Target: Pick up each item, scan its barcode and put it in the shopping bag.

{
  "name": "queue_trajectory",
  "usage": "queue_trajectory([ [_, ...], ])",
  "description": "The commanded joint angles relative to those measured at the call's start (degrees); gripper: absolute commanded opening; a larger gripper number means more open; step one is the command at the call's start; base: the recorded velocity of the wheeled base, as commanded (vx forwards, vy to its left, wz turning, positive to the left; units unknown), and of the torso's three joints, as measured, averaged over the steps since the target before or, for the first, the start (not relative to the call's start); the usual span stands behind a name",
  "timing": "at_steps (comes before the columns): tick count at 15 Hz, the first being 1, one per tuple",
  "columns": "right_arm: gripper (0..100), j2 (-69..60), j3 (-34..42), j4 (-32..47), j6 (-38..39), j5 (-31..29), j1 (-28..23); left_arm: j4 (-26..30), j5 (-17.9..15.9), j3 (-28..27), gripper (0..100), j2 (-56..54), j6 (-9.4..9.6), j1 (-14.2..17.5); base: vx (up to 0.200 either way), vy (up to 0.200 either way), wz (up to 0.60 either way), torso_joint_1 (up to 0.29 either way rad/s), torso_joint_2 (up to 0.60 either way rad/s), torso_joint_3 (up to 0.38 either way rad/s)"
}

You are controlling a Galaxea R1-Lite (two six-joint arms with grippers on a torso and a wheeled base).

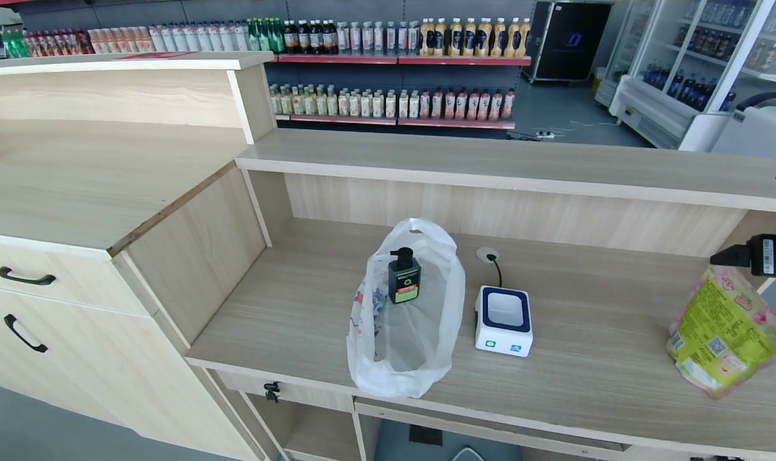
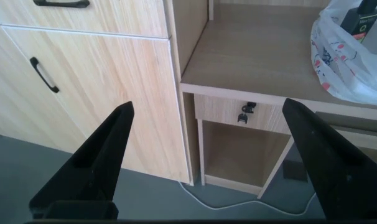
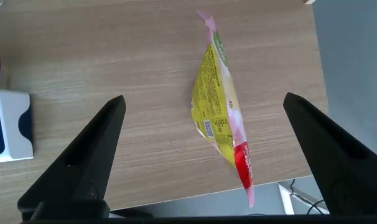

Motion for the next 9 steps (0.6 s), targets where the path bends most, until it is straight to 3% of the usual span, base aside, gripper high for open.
queue_trajectory([
  [1, 100, 2.34, 0.67, 0.04, 0.27, 0.0, 0.09, 0.02, 0.04, 0.0, 100, -0.02, 0.02, 0.02, 0.0, 0.0, 0.0, 0.0, 0.0, 0.0],
  [9, 100, 5.5, 3.92, -8.4, -0.17, 0.0, -0.17, 0.02, 0.04, 0.0, 100, -0.02, 0.02, 0.02, 0.0, 0.0, 0.0, 0.0, 0.0, 0.0],
])
